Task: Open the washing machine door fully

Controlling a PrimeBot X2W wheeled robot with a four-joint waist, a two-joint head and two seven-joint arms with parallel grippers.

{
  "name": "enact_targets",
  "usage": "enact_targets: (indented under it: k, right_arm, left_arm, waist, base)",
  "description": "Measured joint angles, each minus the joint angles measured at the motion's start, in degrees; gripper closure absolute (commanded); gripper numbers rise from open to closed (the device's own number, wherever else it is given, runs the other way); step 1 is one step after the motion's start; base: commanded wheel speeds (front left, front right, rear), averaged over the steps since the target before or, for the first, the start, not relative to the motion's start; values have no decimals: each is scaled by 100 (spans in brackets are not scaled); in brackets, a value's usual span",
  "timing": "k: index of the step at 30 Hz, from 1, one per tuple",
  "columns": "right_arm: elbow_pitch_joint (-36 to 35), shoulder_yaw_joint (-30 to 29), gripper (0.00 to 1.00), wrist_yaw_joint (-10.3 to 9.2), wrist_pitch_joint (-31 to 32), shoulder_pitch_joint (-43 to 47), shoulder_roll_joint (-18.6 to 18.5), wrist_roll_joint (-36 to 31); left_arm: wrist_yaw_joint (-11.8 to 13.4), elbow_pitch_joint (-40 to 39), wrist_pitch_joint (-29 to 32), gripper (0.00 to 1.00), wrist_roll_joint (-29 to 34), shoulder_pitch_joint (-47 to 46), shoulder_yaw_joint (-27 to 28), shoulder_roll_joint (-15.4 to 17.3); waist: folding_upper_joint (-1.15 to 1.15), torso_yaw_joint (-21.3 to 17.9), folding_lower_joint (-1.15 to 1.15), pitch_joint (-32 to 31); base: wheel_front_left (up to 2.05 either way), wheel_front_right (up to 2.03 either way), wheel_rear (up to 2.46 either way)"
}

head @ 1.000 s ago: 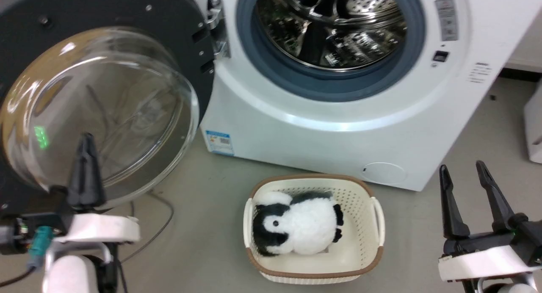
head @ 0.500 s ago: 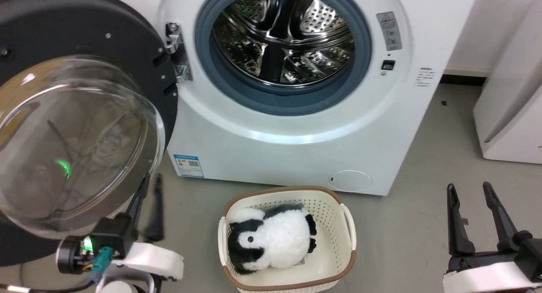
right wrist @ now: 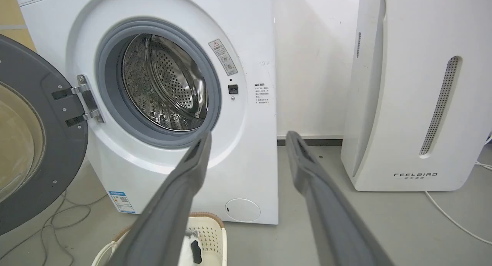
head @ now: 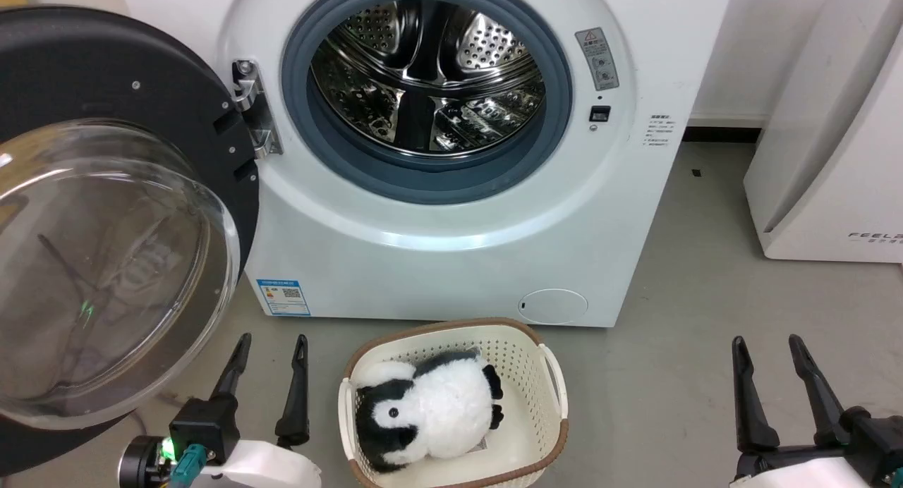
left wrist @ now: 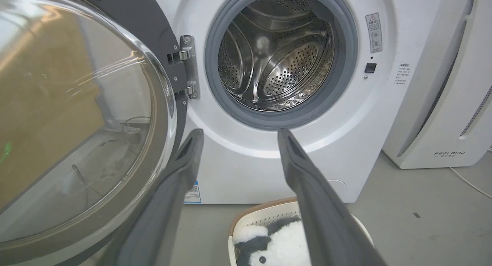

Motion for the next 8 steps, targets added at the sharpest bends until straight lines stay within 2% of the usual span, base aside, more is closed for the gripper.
enact_targets:
  k: [1,2,8]
  right_arm:
    - [11,8,0,0,1,2,0,2]
    - [12,5,100,0,3,1,-1,2]
    - [12,3,100,0,11,-8,-2,-3]
  left_arm:
    - [0,15,0,0,-60,14,-15,0]
    - [-1,20,9,100,-66,17,-24,-2]
    - [-1,14,18,100,-66,16,-41,-3]
  waist:
    - [0,-14,0,-6]
    - [0,-18,0,-8]
    - [0,-28,0,-7]
  base:
    - [0,0,0]
    - [0,0,0]
    - [0,0,0]
